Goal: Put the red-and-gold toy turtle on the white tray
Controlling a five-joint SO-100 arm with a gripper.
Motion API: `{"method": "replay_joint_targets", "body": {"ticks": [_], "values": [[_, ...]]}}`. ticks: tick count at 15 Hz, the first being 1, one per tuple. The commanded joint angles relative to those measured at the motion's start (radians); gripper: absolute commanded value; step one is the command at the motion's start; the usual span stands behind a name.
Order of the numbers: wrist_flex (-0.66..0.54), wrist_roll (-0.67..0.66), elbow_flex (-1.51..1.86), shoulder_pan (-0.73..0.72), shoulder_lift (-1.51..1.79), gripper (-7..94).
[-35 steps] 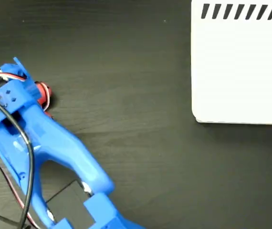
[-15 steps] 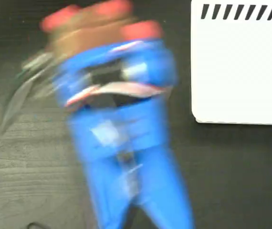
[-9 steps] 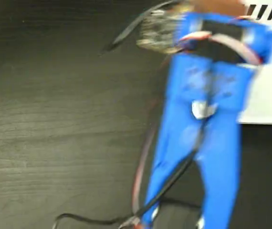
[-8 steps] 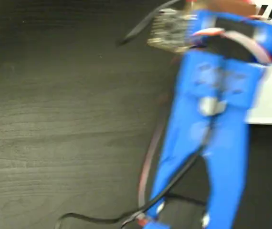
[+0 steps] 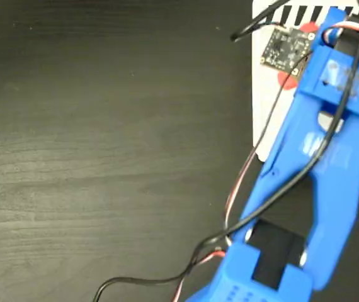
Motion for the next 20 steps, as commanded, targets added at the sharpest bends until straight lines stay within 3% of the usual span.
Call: {"method": "replay_joint_targets", "body": {"ticks": [1,7,8,10,13,20], "values": [[-0.041,-0.021,-0.066,0.035,0.006,0],[-0.075,-0.049,-0.066,0.035,-0.066,0],[-0.075,-0.051,-0.063,0.031,-0.071,7],[-0.075,-0.055,-0.058,0.026,-0.071,38],[-0.060,-0.058,-0.060,0.023,-0.071,53],[-0.051,-0.060,-0.052,0.018,-0.054,53]]}}
